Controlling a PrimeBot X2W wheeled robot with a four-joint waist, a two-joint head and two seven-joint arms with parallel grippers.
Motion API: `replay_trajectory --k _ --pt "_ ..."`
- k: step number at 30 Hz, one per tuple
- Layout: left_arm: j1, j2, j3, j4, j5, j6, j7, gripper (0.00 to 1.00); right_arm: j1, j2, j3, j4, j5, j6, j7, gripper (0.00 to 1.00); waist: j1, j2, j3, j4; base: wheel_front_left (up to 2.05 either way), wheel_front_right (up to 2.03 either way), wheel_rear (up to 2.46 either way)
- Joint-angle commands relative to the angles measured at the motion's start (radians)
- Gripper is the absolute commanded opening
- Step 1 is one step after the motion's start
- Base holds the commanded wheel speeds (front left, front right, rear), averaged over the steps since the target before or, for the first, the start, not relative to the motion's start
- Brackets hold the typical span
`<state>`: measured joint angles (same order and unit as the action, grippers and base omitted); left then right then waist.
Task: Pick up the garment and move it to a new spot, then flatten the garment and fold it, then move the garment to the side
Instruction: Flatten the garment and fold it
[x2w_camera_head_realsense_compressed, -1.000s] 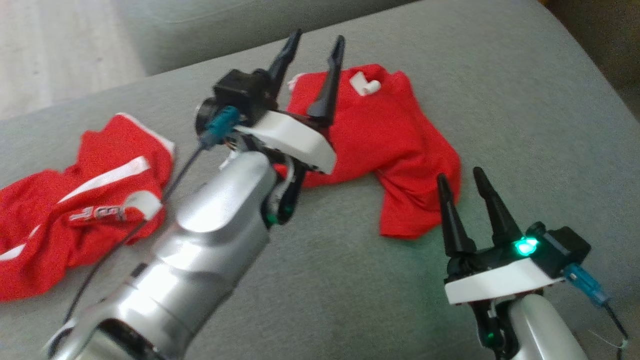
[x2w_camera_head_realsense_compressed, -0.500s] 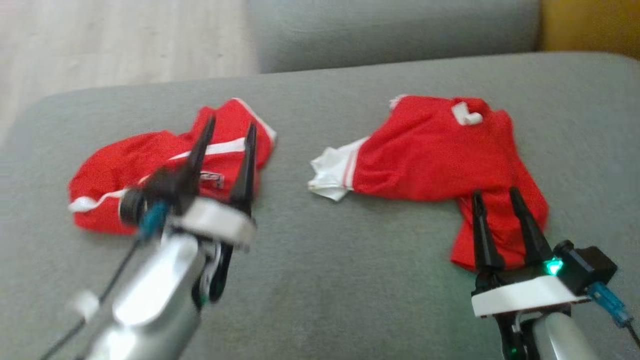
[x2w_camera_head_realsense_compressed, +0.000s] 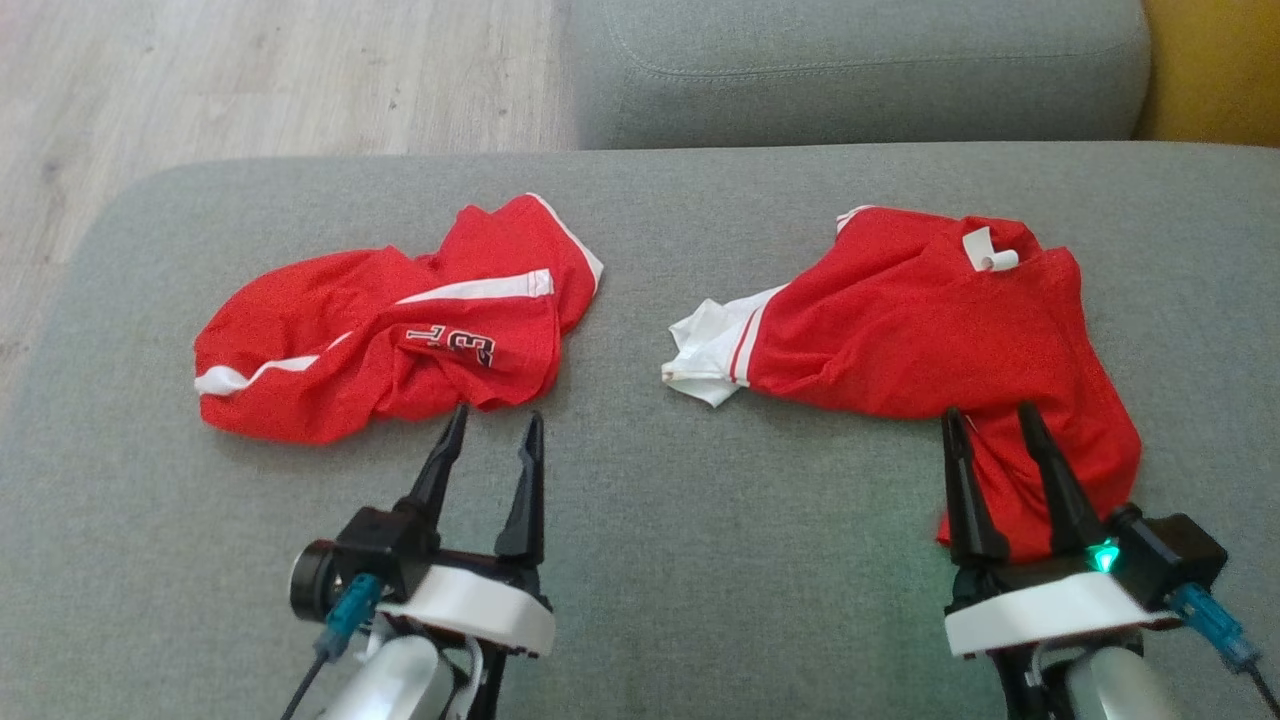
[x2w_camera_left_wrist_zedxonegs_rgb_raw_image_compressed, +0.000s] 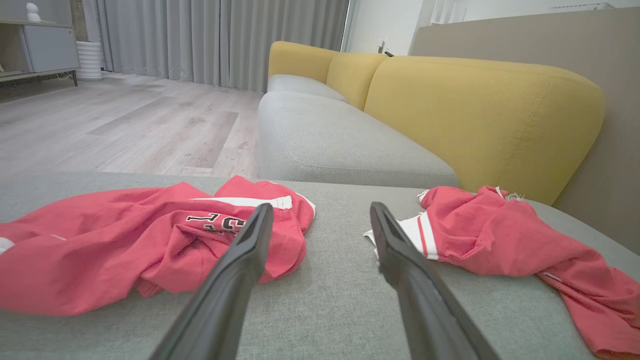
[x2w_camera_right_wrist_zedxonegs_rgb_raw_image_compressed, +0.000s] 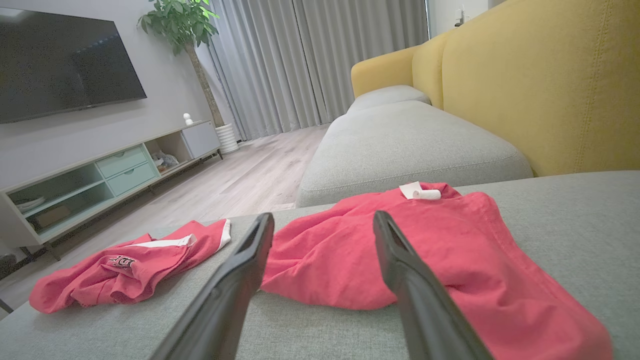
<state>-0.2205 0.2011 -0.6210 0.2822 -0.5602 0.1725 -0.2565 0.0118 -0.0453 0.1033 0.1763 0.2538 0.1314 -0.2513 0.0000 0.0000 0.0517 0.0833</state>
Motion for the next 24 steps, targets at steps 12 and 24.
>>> replay_trajectory --k 12,24 --pt "-0.05 -0.047 0.098 0.007 0.073 -0.051 -0.005 1.0 -0.177 -0.005 -0.122 0.083 -0.098 -0.001 0.039 1.0 0.0 0.0 0.057 0.031 0.0 0.0 0.0" --pt "-0.1 -0.099 0.128 0.045 0.111 -0.087 -0.005 1.0 -0.559 -0.005 -0.389 0.381 -0.27 -0.001 0.282 1.0 0.0 0.0 0.172 0.091 0.0 0.0 0.0"
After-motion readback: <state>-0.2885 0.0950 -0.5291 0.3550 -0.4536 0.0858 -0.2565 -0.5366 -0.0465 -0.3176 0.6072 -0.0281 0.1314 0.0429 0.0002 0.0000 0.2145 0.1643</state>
